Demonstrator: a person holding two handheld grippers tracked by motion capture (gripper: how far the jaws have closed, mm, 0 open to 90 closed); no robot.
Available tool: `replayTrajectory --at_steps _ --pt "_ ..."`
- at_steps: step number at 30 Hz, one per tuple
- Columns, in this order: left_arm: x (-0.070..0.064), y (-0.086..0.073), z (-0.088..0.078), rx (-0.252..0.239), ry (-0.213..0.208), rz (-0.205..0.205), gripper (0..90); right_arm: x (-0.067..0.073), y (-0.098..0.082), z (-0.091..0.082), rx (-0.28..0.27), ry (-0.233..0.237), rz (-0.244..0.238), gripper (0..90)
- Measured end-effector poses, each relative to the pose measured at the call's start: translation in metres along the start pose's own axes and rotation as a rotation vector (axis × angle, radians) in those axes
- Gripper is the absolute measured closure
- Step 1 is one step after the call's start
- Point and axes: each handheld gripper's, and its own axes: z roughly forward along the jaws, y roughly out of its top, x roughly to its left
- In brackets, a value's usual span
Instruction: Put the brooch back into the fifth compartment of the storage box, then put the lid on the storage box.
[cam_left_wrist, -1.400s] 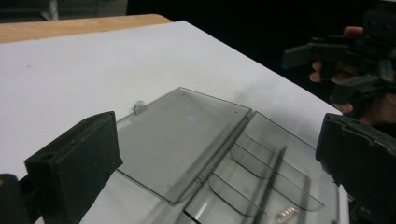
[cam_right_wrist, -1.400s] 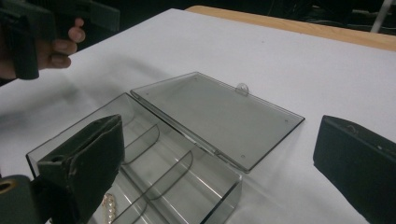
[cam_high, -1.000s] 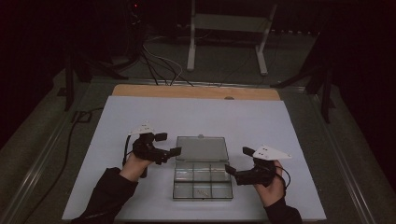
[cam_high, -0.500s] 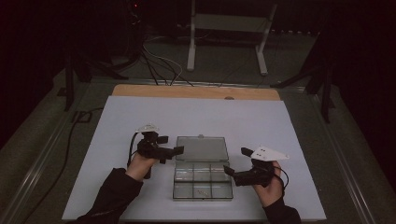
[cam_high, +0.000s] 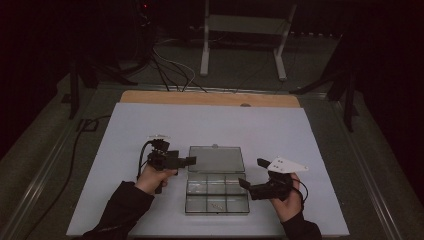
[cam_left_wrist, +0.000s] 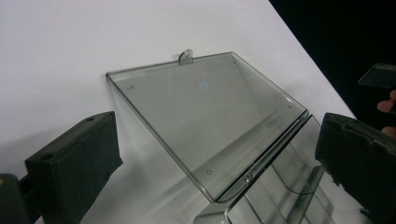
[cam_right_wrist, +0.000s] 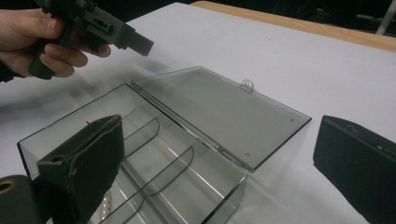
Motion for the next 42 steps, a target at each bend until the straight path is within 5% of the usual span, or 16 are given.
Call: replayTrajectory --at_steps 12,27,42 --pt "0.011 -0.003 0.004 0.068 -0.036 -0.127 1.0 -0.001 -0.001 0.002 0.005 -0.005 -0.001 2.4" --pt "0.019 -0.006 0.005 0.09 -0.076 -0.19 2.0 -0.001 -0.001 0.002 0.005 -0.003 0.001 2.4" --pt "0.026 -0.013 0.013 0.111 -0.096 -0.216 27.5 -0.002 -0.002 0.003 0.013 0.003 0.007 2.4"
